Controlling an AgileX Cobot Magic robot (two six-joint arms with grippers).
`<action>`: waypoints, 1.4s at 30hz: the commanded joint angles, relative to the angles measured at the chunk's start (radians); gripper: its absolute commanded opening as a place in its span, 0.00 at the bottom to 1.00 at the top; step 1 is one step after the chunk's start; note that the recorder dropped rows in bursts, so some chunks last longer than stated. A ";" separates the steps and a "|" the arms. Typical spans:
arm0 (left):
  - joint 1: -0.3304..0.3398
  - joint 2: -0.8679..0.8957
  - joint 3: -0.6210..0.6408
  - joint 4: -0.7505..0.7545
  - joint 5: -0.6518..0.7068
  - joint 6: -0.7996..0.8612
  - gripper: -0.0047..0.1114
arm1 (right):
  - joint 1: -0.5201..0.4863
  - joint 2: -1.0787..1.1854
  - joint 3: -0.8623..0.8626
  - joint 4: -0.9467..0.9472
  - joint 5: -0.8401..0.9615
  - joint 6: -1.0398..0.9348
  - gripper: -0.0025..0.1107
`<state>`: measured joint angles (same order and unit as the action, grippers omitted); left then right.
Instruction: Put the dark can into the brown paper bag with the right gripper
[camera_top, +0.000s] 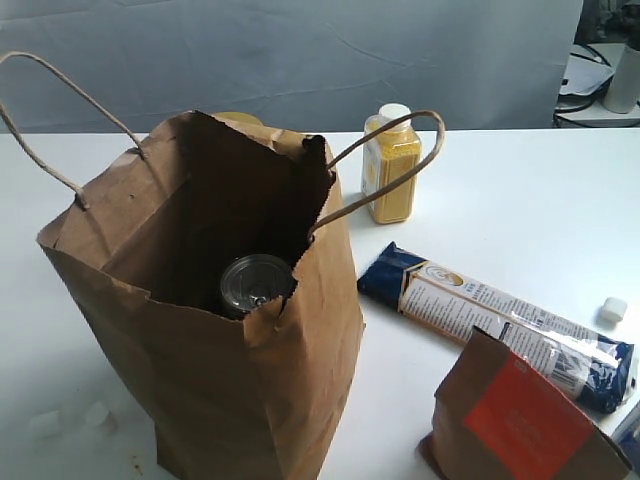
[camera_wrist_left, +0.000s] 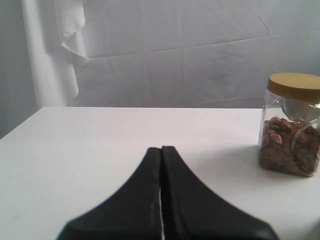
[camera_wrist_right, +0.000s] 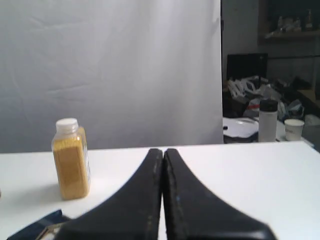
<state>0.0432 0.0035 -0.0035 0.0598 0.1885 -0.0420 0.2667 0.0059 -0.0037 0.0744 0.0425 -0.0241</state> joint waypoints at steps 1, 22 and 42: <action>-0.006 -0.003 0.004 0.003 -0.007 -0.004 0.04 | 0.002 -0.006 0.004 -0.007 0.087 0.007 0.02; -0.006 -0.003 0.004 0.003 -0.007 -0.004 0.04 | 0.002 -0.006 0.004 0.004 0.085 -0.003 0.02; -0.006 -0.003 0.004 0.003 -0.007 -0.004 0.04 | -0.036 -0.006 0.004 0.004 0.085 -0.003 0.02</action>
<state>0.0432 0.0035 -0.0035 0.0598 0.1885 -0.0420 0.2376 0.0036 -0.0037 0.0762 0.1258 -0.0220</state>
